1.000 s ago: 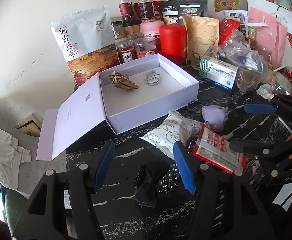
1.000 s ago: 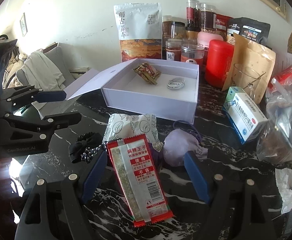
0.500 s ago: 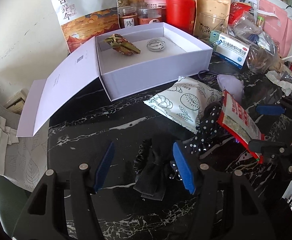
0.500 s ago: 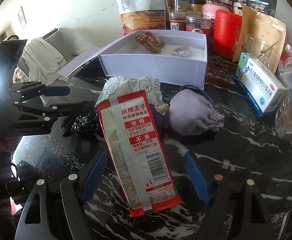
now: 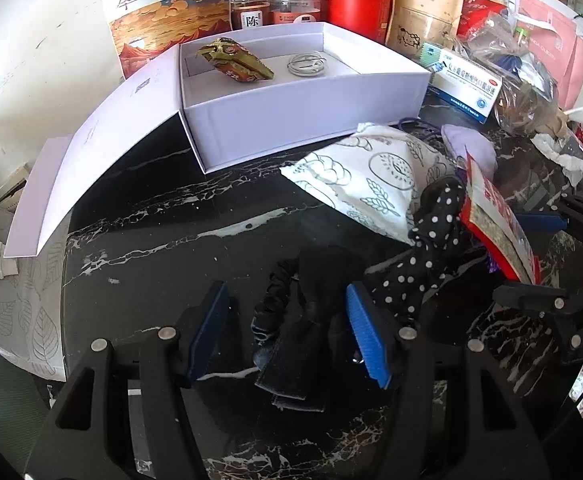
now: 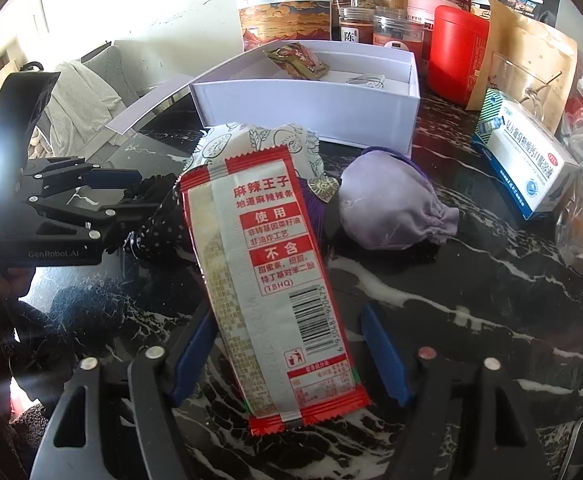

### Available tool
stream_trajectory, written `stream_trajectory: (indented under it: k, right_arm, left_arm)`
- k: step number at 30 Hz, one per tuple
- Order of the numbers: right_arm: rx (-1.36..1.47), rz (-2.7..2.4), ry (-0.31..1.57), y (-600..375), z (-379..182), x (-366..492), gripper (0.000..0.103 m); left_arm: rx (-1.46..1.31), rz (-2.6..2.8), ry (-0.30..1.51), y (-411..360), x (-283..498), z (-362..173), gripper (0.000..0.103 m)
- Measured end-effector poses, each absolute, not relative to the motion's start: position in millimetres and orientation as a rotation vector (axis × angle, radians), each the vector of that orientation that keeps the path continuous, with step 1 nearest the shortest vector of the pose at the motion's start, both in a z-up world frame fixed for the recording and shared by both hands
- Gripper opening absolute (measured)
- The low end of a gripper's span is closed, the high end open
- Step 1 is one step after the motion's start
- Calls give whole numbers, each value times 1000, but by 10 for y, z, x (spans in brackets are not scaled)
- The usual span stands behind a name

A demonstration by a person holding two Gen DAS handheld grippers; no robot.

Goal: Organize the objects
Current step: 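Grasp the red spicy-strip packet with right tool while left tool grasps the black scrunchie, then carry the red packet with right tool while left tool carries the black scrunchie to the box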

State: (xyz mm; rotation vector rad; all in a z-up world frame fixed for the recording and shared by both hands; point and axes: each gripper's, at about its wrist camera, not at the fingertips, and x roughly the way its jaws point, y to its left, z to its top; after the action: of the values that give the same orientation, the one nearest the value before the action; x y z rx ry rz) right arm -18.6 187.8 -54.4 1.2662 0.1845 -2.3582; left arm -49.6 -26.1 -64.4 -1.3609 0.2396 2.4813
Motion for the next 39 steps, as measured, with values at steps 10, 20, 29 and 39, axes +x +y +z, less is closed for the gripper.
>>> stream_trajectory:
  k: [10,20,29,39]
  right_arm:
    - [1262,-2364,162,1885,-528,-103,56]
    - [1235,-2395,112,1995,-445,36,53]
    - [1195,-2416,114,1967,-336,180,52]
    - [1148,-2458,95,1996,-142,403,52]
  left_arm:
    - [-1360,2450,225,-265,-376,-644,41]
    - [-1365,2478,201,-309,-277,-593,25]
    - [-1335,2527,167,-414,-113,-396,25]
    - [-1288,2553,140,-432,86,-156,25]
